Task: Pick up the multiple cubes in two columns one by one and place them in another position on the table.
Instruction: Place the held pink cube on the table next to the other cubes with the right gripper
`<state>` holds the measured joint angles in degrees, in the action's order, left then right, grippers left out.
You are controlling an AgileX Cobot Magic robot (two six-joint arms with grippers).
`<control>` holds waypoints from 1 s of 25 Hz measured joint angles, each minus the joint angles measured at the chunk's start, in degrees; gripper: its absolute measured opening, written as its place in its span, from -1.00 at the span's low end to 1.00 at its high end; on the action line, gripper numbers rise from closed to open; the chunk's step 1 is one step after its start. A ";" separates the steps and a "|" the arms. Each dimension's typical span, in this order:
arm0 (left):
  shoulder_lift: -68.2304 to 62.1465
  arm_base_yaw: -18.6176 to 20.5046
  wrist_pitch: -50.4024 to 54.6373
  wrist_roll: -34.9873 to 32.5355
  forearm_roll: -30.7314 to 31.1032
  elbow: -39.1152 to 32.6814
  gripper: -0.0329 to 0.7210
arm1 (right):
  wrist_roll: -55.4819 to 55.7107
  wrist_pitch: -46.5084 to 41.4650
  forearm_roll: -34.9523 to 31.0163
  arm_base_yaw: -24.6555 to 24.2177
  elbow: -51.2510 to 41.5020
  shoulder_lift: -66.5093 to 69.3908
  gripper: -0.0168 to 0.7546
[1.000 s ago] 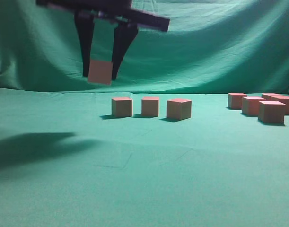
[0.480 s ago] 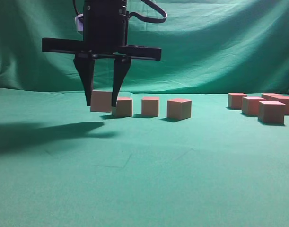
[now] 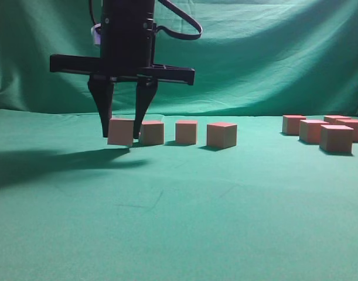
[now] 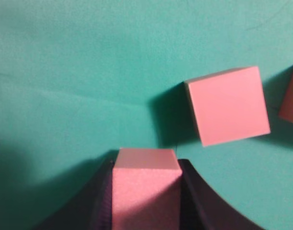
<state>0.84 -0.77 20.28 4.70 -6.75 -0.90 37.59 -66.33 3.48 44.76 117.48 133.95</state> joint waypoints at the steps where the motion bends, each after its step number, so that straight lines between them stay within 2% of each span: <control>1: 0.00 0.00 0.00 0.00 0.00 0.00 -0.91 | 0.00 0.22 0.00 0.00 0.00 0.17 -0.30; 16: 0.00 0.00 0.00 0.00 0.00 0.00 -0.91 | -0.79 -0.74 -0.25 0.00 0.02 0.91 -0.30; 17: 0.00 0.00 0.00 0.00 0.00 0.00 -0.91 | -1.31 -1.24 -0.60 0.00 0.12 1.00 -0.12; 22: 0.00 0.00 0.00 0.00 0.00 0.00 -0.91 | -3.90 -3.79 -1.08 0.13 3.74 1.16 0.52; 23: 0.00 0.00 0.00 0.00 0.00 0.00 -0.91 | -4.52 -4.15 -1.08 0.13 4.83 1.16 0.59; 25: 0.00 0.00 0.00 0.00 0.00 0.00 -0.91 | -5.91 -4.17 -1.13 0.13 7.54 1.16 0.56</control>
<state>0.84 -0.77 20.28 4.70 -6.75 -0.90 31.68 -70.50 2.35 44.90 125.02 135.10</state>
